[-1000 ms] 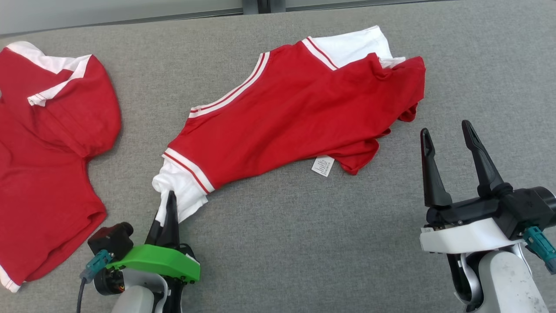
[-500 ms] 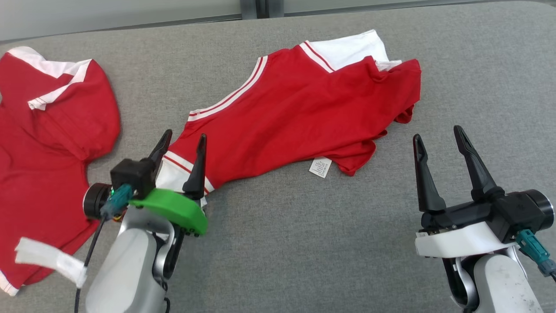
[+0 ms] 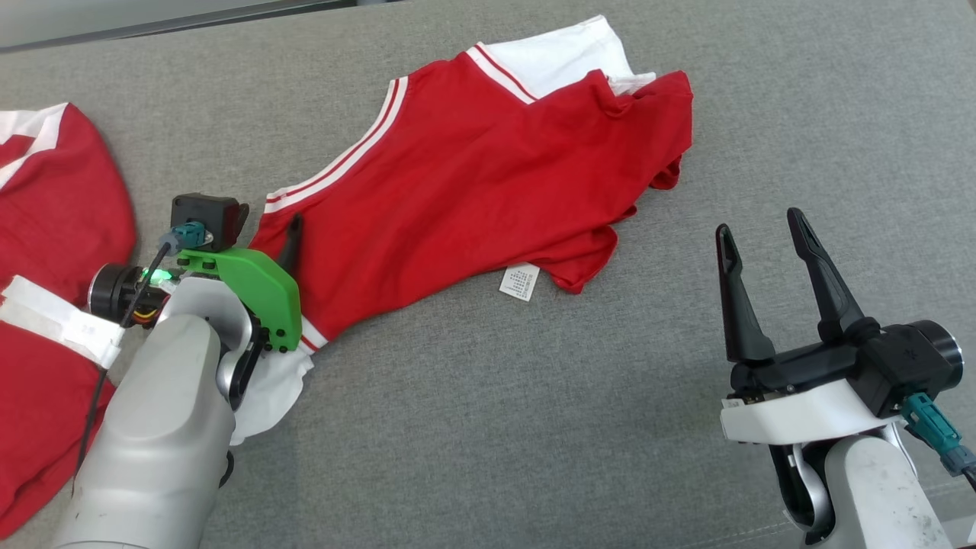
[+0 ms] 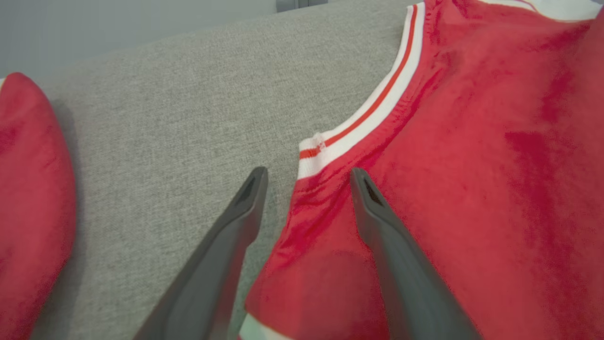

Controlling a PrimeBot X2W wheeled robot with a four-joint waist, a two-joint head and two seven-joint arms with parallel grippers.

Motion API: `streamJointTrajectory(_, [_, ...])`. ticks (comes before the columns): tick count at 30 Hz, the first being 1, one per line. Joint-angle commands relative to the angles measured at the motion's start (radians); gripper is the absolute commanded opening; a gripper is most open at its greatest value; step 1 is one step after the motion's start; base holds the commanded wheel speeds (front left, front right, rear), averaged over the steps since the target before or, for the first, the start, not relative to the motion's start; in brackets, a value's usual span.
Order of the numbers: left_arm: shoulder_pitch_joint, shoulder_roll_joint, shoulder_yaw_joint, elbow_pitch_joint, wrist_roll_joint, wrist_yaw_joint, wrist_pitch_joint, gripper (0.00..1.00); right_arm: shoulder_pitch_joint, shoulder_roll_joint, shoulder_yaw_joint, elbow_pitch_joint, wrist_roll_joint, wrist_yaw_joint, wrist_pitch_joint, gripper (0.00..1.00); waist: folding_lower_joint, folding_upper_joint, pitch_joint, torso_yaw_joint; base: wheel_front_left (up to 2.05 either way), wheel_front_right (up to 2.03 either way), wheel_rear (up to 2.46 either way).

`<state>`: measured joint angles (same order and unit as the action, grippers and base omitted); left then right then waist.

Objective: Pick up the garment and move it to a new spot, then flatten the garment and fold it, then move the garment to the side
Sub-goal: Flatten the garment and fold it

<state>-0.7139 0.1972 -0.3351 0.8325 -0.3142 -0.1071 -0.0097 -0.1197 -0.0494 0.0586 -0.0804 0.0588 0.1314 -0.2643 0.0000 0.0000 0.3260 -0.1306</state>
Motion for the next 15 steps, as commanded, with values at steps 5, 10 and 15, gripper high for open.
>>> streamJointTrajectory(5, [-0.045,0.021,-0.019,0.100,-0.035,-0.018,0.040,0.00,-0.014,-0.002,0.003,-0.003,0.014,-0.001,0.000,1.00,0.0000,0.0000,0.010,-0.031,0.00,0.00,0.00])
streamJointTrajectory(10, [-0.045,-0.080,-0.093,-0.016,-0.279,-0.025,0.070,0.00,0.009,-0.002,-0.018,0.010,0.042,-0.001,0.000,1.00,0.0000,0.0000,-0.011,-0.034,0.00,0.00,0.00])
streamJointTrajectory(15, [-0.102,-0.073,-0.229,-0.375,-0.626,-0.023,0.187,0.00,0.026,-0.002,-0.014,0.032,0.065,-0.001,0.000,1.00,0.0000,0.0000,-0.045,-0.019,0.00,0.00,0.00])
